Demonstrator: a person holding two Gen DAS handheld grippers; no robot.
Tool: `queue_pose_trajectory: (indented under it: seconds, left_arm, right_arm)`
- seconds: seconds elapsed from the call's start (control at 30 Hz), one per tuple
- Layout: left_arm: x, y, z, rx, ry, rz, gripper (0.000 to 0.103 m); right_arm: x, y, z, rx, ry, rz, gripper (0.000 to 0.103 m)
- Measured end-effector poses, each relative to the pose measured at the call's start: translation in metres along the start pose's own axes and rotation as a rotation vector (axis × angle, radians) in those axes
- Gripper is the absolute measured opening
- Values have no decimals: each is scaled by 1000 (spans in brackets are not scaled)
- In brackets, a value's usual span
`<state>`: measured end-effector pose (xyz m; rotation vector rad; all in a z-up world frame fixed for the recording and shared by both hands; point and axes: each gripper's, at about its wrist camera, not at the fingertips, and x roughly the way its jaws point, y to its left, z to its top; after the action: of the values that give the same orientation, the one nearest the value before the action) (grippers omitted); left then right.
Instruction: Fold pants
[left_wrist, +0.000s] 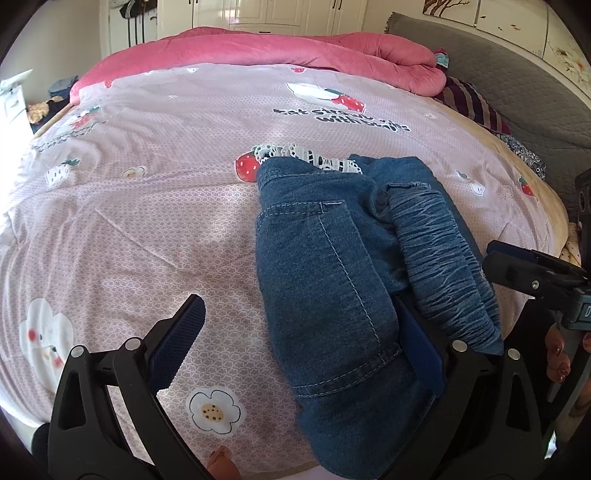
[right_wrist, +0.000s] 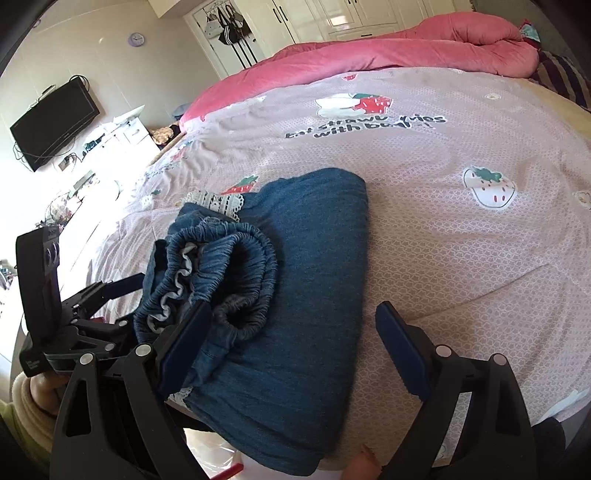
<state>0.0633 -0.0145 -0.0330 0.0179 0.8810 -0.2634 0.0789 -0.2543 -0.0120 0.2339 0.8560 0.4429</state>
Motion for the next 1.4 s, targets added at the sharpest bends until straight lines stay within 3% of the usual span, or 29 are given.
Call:
queue_pose_trajectory:
  seconds: [0.5,0.7,0.93,1.13,1.23,1.3,1.4]
  left_arm:
    - [7,-7,-5,-7,5,-7,93]
    - [7,-8,-6,-18,5,-23,93]
    - [8,-12,-5,-13,6,-44,91]
    - [12,-14,-3,-17,13,-62,85]
    - [14,-15,-2,-25,18,-88,76]
    - [14,-19,-2,-16,16,-104,63]
    - [14,-26,-2,0,12,-102,53]
  right_arm:
    - [14,-2,5,-4,44,-47,89]
    - [17,-7,0,8,54,-18,80]
    - [21,-7,-1,-18,75,-8,62]
    - [27,-2,2,-38,84,13,52]
    - [28,-7,0,-25,76,35,49]
    - [27,-6,-3,-24,66,43,43]
    - [23,3,-7,-52,46,44,28]
